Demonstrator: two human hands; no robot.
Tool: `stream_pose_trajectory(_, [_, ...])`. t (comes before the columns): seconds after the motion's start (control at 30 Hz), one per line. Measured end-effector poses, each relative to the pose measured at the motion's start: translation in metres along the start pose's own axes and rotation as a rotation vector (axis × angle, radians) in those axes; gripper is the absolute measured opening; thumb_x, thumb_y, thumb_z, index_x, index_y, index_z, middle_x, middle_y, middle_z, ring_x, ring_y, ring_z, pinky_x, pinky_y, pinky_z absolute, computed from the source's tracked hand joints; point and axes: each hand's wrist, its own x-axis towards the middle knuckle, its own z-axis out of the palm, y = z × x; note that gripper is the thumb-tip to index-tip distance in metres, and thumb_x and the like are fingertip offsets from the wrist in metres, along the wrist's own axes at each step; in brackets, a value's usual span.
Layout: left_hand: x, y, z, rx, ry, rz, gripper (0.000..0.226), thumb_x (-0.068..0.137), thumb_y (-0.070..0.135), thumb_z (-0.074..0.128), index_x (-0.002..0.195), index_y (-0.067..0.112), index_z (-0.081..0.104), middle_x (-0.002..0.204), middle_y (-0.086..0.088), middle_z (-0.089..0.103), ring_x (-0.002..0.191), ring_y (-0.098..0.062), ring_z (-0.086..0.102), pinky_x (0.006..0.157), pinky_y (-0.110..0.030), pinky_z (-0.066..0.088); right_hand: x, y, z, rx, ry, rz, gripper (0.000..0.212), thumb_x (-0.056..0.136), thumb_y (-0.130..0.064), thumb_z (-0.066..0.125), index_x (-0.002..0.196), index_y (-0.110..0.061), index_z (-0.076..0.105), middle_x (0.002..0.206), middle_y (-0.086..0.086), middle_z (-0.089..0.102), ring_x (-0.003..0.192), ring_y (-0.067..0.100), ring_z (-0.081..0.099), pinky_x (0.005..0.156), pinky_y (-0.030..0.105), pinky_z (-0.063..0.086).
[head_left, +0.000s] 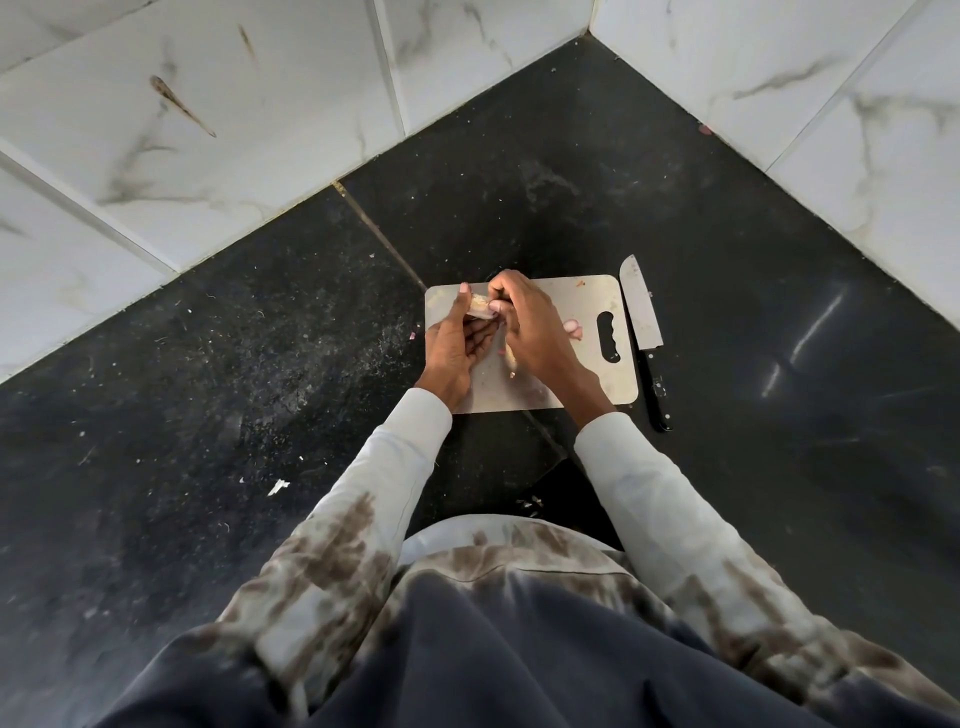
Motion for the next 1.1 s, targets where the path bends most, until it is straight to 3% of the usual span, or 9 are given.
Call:
stream_pose_trajectory(0.13, [-0.005, 0.004, 0.006, -0.060, -0.017, -0.043, 0.037, 0.099, 0.045, 0.073, 0.102, 0.008, 0.077, 0.089, -0.009, 0.082, 0.078, -0.016, 0.080, 0.091, -0.033, 0.063, 0.000, -0.002, -0.002, 0.010, 0.052, -0.026, 0.018, 0.100, -0.018, 0.046, 0.108, -0.008, 0.059, 0.107, 0.008, 0.064, 0.100, 0.018, 0.060, 0.085, 0.026, 0.051])
stream_pose_trajectory(0.33, [-0.005, 0.007, 0.008, -0.124, -0.048, -0.093, 0.049, 0.099, 0.052, 0.070, 0.114, 0.005, 0.075, 0.093, -0.010, 0.081, 0.079, -0.017, 0.080, 0.084, -0.030, 0.063, 0.003, 0.001, -0.004, 0.030, 0.087, -0.052, 0.011, 0.101, -0.004, 0.053, 0.110, -0.008, 0.058, 0.109, 0.007, 0.064, 0.102, 0.017, 0.061, 0.086, 0.028, 0.055])
stream_pose_trajectory(0.53, [0.002, 0.008, 0.003, -0.156, -0.063, -0.077, 0.049, 0.097, 0.050, 0.073, 0.115, 0.004, 0.074, 0.105, -0.015, 0.080, 0.093, -0.022, 0.078, 0.109, -0.040, 0.057, 0.005, 0.004, -0.003, 0.098, 0.075, -0.016, 0.008, 0.104, -0.008, 0.053, 0.111, -0.007, 0.056, 0.107, 0.006, 0.061, 0.097, 0.012, 0.058, 0.081, 0.019, 0.050])
stream_pose_trajectory(0.63, [0.004, 0.009, 0.001, -0.110, -0.055, -0.018, 0.045, 0.098, 0.048, 0.074, 0.112, 0.006, 0.075, 0.102, -0.013, 0.080, 0.093, -0.021, 0.077, 0.110, -0.042, 0.057, 0.006, 0.005, 0.000, 0.148, 0.080, 0.017, 0.010, 0.104, -0.011, 0.058, 0.114, -0.008, 0.057, 0.111, 0.005, 0.061, 0.100, 0.011, 0.059, 0.084, 0.015, 0.051])
stream_pose_trajectory(0.7, [0.004, 0.008, 0.000, -0.069, -0.058, 0.015, 0.051, 0.099, 0.050, 0.072, 0.122, 0.005, 0.074, 0.110, -0.014, 0.080, 0.101, -0.024, 0.078, 0.109, -0.042, 0.057, 0.007, 0.004, 0.000, 0.178, 0.074, 0.042, 0.012, 0.102, -0.013, 0.063, 0.113, -0.008, 0.059, 0.113, 0.006, 0.061, 0.100, 0.011, 0.061, 0.083, 0.012, 0.052])
stream_pose_trajectory(0.77, [0.002, 0.009, 0.001, -0.031, -0.065, 0.048, 0.051, 0.101, 0.050, 0.069, 0.125, 0.005, 0.073, 0.115, -0.014, 0.080, 0.109, -0.026, 0.077, 0.108, -0.040, 0.058, 0.008, 0.002, 0.002, 0.190, 0.069, 0.084, 0.014, 0.101, -0.016, 0.066, 0.111, -0.009, 0.061, 0.114, 0.005, 0.061, 0.100, 0.012, 0.063, 0.083, 0.015, 0.055])
stream_pose_trajectory(0.9, [-0.001, 0.012, 0.003, 0.016, -0.064, 0.097, 0.036, 0.104, 0.045, 0.066, 0.113, 0.011, 0.075, 0.114, -0.012, 0.081, 0.113, -0.025, 0.077, 0.109, -0.041, 0.057, 0.004, -0.001, 0.003, 0.273, 0.125, 0.242, 0.017, 0.103, -0.028, 0.065, 0.110, -0.012, 0.062, 0.107, 0.003, 0.067, 0.095, 0.014, 0.067, 0.081, 0.019, 0.056])
stream_pose_trajectory(1.03, [0.001, 0.012, 0.003, 0.060, -0.083, 0.125, 0.033, 0.105, 0.044, 0.065, 0.118, 0.015, 0.074, 0.118, -0.007, 0.081, 0.115, -0.021, 0.077, 0.113, -0.043, 0.054, 0.002, -0.003, -0.003, 0.394, 0.170, 0.432, 0.018, 0.103, -0.033, 0.064, 0.107, -0.018, 0.055, 0.095, -0.008, 0.065, 0.086, 0.010, 0.066, 0.077, 0.014, 0.053])
stream_pose_trajectory(1.1, [0.002, 0.009, 0.003, 0.060, -0.085, 0.131, 0.031, 0.106, 0.040, 0.065, 0.121, 0.015, 0.074, 0.121, -0.007, 0.080, 0.116, -0.020, 0.076, 0.114, -0.043, 0.054, 0.003, -0.004, -0.004, 0.414, 0.175, 0.460, 0.024, 0.101, -0.036, 0.067, 0.109, -0.017, 0.055, 0.097, -0.006, 0.065, 0.090, 0.014, 0.068, 0.082, 0.021, 0.058])
